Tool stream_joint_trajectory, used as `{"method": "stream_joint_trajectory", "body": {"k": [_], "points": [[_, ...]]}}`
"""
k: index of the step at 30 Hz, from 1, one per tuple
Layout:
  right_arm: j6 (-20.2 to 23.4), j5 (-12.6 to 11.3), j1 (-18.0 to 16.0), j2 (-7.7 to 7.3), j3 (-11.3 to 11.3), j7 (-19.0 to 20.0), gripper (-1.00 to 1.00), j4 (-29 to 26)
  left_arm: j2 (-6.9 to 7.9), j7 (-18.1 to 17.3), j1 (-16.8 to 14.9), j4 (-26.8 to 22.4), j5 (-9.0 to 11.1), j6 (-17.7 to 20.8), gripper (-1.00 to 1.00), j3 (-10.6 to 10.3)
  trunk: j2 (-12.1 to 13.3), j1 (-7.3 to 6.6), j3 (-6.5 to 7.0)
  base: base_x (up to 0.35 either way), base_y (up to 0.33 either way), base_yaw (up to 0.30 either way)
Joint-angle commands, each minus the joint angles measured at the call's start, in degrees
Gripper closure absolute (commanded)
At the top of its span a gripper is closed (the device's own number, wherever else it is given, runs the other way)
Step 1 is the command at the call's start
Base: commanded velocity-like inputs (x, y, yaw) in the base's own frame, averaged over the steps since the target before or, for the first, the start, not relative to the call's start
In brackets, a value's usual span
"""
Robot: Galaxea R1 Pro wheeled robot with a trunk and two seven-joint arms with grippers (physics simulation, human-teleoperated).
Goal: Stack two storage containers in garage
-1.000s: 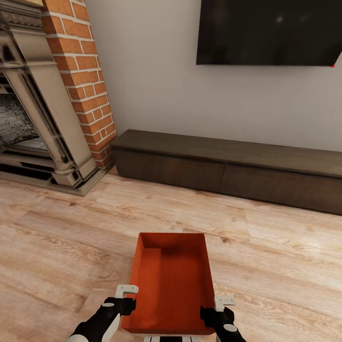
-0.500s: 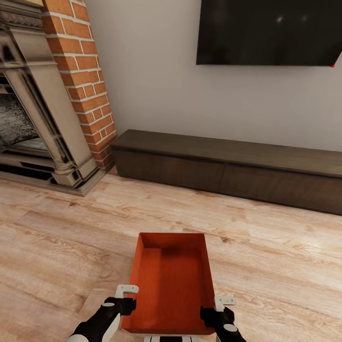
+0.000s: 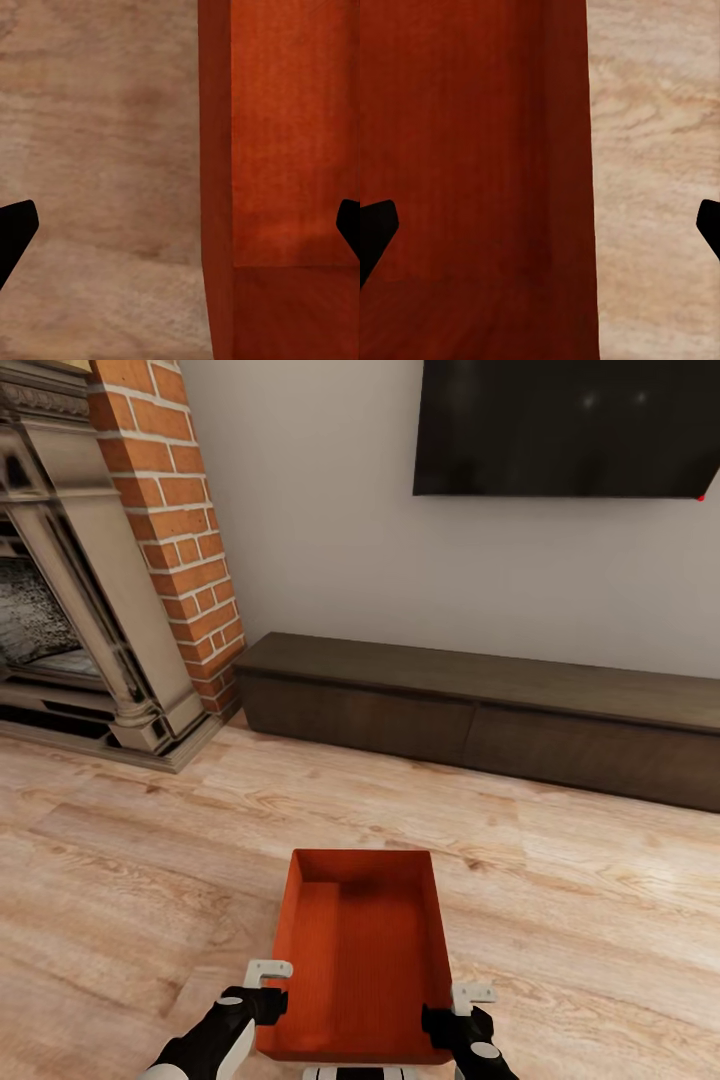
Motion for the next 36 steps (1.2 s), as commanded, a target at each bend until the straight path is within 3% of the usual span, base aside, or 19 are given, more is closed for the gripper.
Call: {"method": "stream_joint_trajectory", "body": {"k": [1,4,36], "points": [[-0.17,0.57,-0.03,0.07,-0.39,0.00,-1.00,0.04,-0.02,0.13,0.00,-0.12,-0.37,0.34,-1.00,0.03,-0.43,0.21,-0.23,0.000,0.000,0.000],[-0.17,0.57,-0.03,0.07,-0.36,0.03,-1.00,0.04,-0.02,0.06,0.00,-0.12,-0.30,0.36,-1.00,0.03,-1.64,0.87,-0.76,0.000,0.000,0.000],[0.01,0.46,-0.03,-0.22,-0.42,0.07,-1.00,-0.05,-0.25,0.46,0.00,0.01,-0.45,-0.33,-1.00,0.03,-1.64,0.87,-0.76,0.000,0.000,0.000]]}}
